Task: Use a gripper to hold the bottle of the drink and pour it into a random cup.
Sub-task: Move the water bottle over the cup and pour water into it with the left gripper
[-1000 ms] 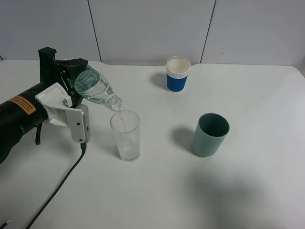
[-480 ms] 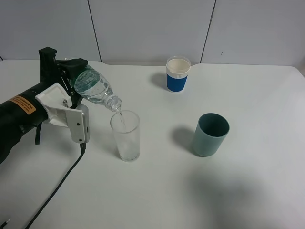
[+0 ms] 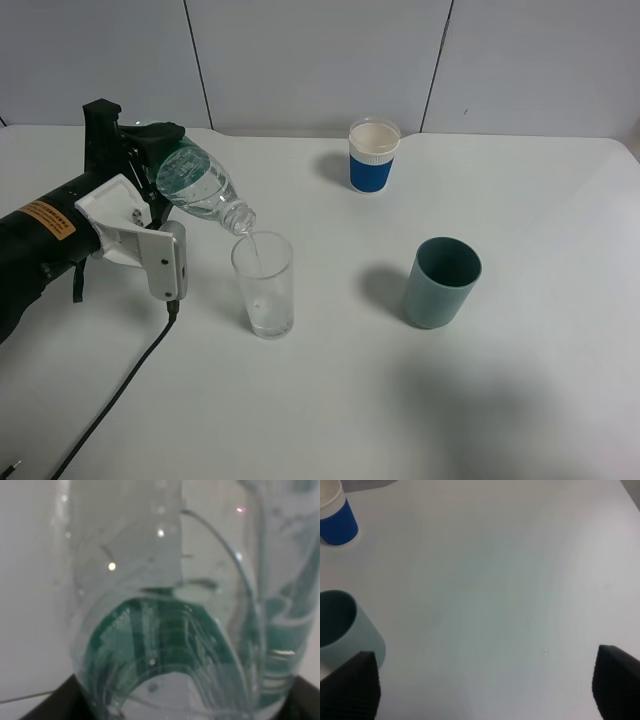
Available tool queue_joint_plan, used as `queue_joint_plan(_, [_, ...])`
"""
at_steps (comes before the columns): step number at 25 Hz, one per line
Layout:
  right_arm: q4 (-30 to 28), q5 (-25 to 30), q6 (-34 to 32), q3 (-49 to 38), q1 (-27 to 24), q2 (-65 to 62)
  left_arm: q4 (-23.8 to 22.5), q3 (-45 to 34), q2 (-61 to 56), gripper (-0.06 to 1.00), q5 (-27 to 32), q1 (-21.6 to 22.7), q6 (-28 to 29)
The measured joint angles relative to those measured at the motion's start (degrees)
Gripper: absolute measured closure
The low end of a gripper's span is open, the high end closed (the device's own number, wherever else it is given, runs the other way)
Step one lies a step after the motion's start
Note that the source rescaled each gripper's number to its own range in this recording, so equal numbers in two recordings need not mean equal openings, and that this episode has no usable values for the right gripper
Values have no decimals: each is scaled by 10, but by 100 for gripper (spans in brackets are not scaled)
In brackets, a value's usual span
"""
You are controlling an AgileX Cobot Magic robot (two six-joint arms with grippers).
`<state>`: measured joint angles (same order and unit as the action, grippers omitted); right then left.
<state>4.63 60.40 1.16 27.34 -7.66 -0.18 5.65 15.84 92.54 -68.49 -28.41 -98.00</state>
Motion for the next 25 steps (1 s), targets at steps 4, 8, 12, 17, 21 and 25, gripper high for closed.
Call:
queue_joint_plan(4, [0,0,0,0,0,0,0,0,0,94,0,0,-3])
queue_joint_plan(8, [0,0,0,0,0,0,0,0,0,94,0,0,-4])
queue_joint_plan(12, [0,0,0,0,0,0,0,0,0,94,0,0,-4])
queue_joint_plan(17, [0,0,0,0,0,0,0,0,0,94,0,0,-4])
queue_joint_plan(21, [0,0,0,0,0,0,1,0,0,94,0,0,-4])
queue_joint_plan(25, [0,0,0,0,0,0,1,0,-1,94,0,0,-4])
